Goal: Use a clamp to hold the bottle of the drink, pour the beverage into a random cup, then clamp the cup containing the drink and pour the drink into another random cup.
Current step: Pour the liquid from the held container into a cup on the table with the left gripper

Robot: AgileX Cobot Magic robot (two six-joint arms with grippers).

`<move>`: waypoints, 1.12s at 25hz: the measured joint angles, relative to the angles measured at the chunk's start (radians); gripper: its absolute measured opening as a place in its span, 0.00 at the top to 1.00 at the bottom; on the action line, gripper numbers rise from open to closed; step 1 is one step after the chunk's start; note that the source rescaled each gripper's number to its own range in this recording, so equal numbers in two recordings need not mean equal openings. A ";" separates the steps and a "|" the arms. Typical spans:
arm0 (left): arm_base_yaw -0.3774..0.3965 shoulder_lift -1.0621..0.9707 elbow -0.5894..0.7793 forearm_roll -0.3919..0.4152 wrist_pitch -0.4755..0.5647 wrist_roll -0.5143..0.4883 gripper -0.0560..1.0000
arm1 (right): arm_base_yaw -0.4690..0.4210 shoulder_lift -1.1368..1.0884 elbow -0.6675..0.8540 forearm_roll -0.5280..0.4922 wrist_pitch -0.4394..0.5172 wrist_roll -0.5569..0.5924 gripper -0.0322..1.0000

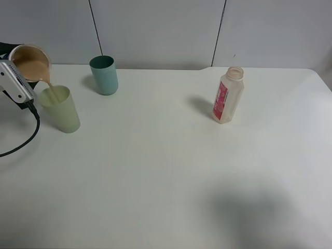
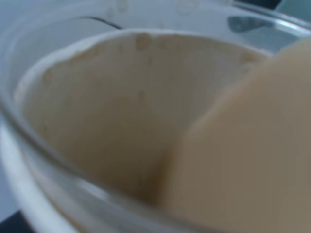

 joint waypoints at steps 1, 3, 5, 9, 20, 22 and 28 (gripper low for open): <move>0.000 0.000 0.000 0.000 0.000 0.006 0.93 | 0.000 0.000 0.000 0.000 0.000 0.000 0.00; 0.000 0.000 0.000 0.001 0.000 0.025 0.93 | 0.000 0.000 0.000 0.000 0.000 0.000 0.00; 0.000 0.000 0.000 0.001 0.000 0.037 0.93 | 0.000 0.000 0.000 0.000 0.000 0.000 0.00; 0.000 0.000 0.000 0.001 -0.001 0.038 0.93 | 0.000 0.000 0.000 0.000 0.000 0.000 0.00; 0.000 0.000 0.000 -0.007 -0.001 0.061 0.93 | 0.000 0.000 0.000 0.000 0.000 0.000 0.00; 0.000 0.000 0.000 -0.014 -0.001 0.065 0.93 | 0.000 0.000 0.000 0.000 0.000 0.000 0.00; 0.000 0.000 0.000 -0.023 -0.001 0.068 0.93 | 0.000 0.000 0.000 0.000 0.000 0.000 0.00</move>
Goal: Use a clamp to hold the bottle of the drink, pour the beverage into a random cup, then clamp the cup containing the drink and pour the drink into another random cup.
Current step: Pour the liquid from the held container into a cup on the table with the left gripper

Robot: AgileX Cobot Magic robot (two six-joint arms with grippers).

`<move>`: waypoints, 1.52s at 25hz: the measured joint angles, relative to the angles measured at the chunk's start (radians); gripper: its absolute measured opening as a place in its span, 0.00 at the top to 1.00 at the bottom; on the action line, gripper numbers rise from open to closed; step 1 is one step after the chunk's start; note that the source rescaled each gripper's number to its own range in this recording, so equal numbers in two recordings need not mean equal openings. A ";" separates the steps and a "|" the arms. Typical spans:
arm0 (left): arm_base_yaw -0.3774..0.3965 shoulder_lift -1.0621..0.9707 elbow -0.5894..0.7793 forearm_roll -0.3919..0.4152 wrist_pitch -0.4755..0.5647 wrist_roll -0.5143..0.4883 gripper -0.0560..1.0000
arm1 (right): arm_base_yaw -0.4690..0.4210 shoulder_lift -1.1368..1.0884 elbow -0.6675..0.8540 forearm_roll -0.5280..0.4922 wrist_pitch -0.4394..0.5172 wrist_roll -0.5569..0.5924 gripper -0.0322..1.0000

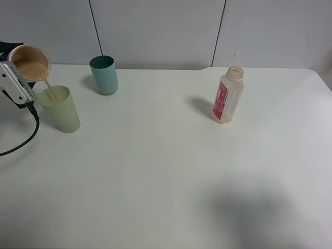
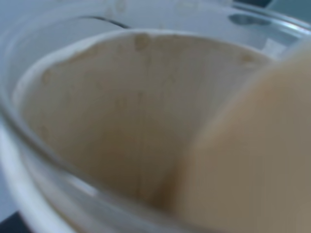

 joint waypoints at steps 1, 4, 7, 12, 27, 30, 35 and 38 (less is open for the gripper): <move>0.000 0.000 0.000 0.000 0.000 0.003 0.93 | 0.000 0.000 0.000 0.000 0.000 0.000 0.00; 0.000 0.000 0.000 0.000 0.000 0.018 0.93 | 0.000 0.000 0.000 0.000 0.000 0.000 0.00; 0.000 0.000 0.000 0.000 0.000 0.021 0.93 | 0.000 0.000 0.000 0.000 0.000 0.000 0.00; 0.000 0.000 0.000 0.000 -0.003 0.036 0.93 | 0.000 0.000 0.000 0.000 0.000 0.000 0.00; 0.000 0.000 0.000 -0.003 -0.009 0.064 0.93 | 0.000 0.000 0.000 0.000 0.000 0.000 0.00; 0.000 0.000 0.000 -0.003 -0.015 0.064 0.93 | 0.000 0.000 0.000 0.000 0.000 0.000 0.00; 0.000 0.000 0.000 -0.003 -0.024 0.066 0.93 | 0.000 0.000 0.000 0.000 0.000 0.000 0.00; 0.000 0.000 0.000 -0.003 -0.029 0.066 0.93 | 0.000 0.000 0.000 0.000 0.000 0.000 0.00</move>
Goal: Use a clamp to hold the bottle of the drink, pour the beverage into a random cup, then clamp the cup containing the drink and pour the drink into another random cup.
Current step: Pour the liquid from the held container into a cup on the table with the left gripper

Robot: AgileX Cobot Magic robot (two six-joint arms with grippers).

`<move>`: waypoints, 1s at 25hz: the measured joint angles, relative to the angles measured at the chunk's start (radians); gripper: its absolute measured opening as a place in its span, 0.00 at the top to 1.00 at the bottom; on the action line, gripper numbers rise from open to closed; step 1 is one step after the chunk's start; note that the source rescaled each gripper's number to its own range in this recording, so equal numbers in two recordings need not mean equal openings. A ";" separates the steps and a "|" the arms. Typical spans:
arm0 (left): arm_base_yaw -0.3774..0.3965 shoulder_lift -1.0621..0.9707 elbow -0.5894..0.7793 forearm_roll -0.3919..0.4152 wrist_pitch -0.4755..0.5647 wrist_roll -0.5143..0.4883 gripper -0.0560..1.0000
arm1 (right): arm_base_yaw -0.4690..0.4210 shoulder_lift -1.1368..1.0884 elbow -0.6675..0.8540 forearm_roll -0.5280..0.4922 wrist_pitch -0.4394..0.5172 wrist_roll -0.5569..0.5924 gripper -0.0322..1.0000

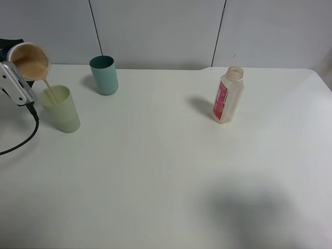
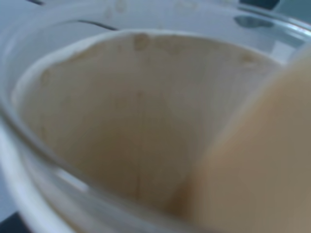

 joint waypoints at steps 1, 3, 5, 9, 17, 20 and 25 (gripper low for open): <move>0.000 0.000 0.000 0.000 -0.005 0.000 0.93 | 0.000 0.000 0.000 0.000 0.000 0.000 0.00; 0.000 0.000 0.000 0.000 -0.015 0.000 0.93 | 0.000 0.000 0.000 0.000 0.000 0.000 0.00; 0.000 0.000 0.000 0.000 -0.016 0.000 0.93 | 0.000 0.000 0.000 0.000 0.000 0.000 0.00; 0.000 0.000 0.000 0.000 -0.016 0.001 0.93 | 0.000 0.000 0.000 0.000 0.000 0.000 0.00; 0.000 0.000 0.000 -0.001 -0.016 0.013 0.93 | 0.000 0.000 0.000 0.000 0.000 0.000 0.00; 0.000 0.000 0.000 -0.001 -0.016 0.022 0.93 | 0.000 0.000 0.000 0.000 0.000 0.000 0.00; 0.000 0.000 0.000 -0.001 -0.016 0.026 0.93 | 0.000 0.000 0.000 0.000 0.000 0.000 0.00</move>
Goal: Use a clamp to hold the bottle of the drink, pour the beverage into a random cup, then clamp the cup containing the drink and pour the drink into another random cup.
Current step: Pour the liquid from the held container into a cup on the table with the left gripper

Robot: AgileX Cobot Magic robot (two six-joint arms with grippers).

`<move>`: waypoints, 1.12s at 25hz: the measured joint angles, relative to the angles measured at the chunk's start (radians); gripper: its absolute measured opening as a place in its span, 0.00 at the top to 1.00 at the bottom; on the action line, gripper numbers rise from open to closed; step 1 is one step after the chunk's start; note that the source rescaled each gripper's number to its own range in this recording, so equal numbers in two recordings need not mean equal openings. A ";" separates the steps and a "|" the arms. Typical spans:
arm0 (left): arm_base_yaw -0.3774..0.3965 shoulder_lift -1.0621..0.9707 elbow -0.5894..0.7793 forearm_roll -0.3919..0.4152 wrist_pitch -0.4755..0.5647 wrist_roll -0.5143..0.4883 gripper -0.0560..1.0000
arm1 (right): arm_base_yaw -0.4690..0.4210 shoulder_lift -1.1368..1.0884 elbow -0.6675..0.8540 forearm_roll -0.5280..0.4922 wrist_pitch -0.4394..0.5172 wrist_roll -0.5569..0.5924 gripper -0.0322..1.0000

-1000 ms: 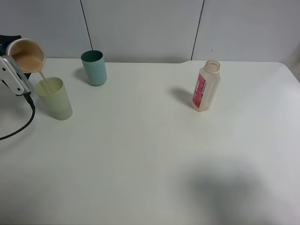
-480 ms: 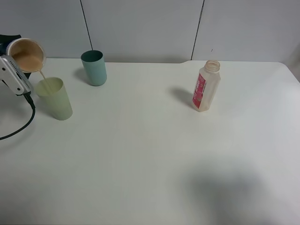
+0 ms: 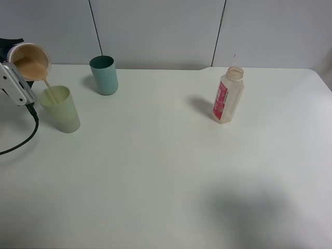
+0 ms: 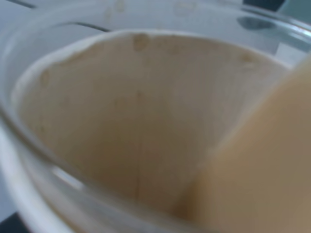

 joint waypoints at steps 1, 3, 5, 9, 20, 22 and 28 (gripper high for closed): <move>0.000 0.000 0.000 0.000 0.000 0.000 0.93 | 0.000 0.000 0.000 0.000 0.000 0.000 0.00; 0.000 0.000 0.000 0.000 0.000 0.001 0.93 | 0.000 0.000 0.000 0.000 0.000 0.000 0.00; 0.000 0.000 0.000 0.000 0.000 0.001 0.93 | 0.000 0.000 0.000 0.000 0.000 0.000 0.00; 0.000 0.000 0.000 0.000 0.000 0.001 0.93 | 0.000 0.000 0.000 0.000 0.000 0.000 0.00; 0.000 0.000 0.000 -0.022 0.000 0.046 0.93 | 0.000 0.000 0.000 0.000 0.000 0.000 0.00; 0.000 0.000 0.000 -0.022 0.000 0.047 0.93 | 0.000 0.000 0.000 0.000 0.000 0.000 0.00; 0.000 0.000 0.000 -0.023 0.000 0.057 0.93 | 0.000 0.000 0.000 0.000 0.000 0.000 0.00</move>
